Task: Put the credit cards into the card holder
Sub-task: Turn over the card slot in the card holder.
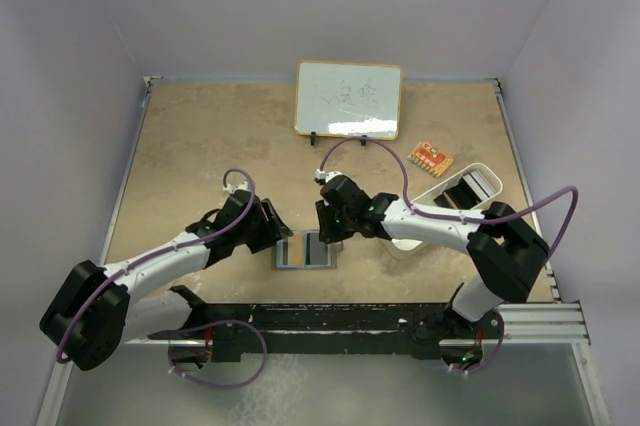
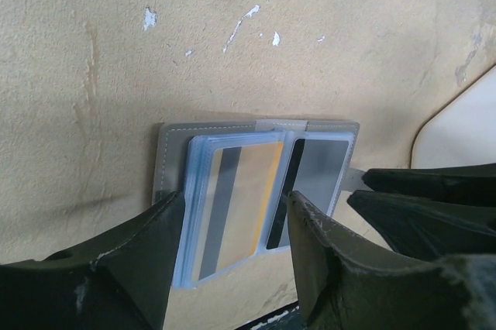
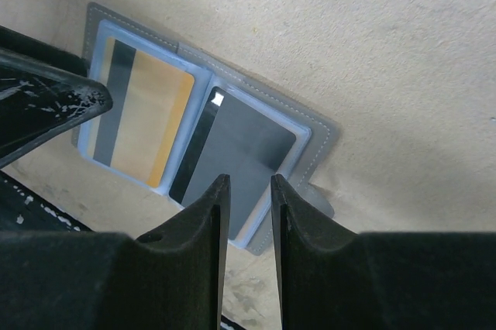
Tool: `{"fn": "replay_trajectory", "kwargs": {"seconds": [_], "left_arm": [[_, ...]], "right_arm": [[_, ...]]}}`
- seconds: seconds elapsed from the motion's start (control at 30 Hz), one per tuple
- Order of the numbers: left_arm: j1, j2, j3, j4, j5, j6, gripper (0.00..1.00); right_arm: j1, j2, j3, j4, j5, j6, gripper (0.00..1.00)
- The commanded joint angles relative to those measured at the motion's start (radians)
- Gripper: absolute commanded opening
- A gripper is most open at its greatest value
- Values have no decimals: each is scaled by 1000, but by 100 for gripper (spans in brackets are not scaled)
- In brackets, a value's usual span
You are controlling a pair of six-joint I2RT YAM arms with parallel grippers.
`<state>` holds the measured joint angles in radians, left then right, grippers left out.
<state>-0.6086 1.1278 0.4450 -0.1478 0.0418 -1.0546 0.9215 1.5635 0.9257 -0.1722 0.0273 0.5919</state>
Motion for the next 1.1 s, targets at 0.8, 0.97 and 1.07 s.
{"fn": "replay_trajectory", "kwargs": {"seconds": [0.8, 0.97, 1.07], "left_arm": [[7, 22, -38, 181, 106, -51, 54], [7, -5, -80, 309, 169, -131, 54], [7, -7, -111, 409, 204, -186, 54]], "right_arm": [[7, 99, -61, 80, -7, 16, 25], [7, 96, -74, 83, -18, 16, 25], [7, 96, -76, 85, -20, 19, 25]]}}
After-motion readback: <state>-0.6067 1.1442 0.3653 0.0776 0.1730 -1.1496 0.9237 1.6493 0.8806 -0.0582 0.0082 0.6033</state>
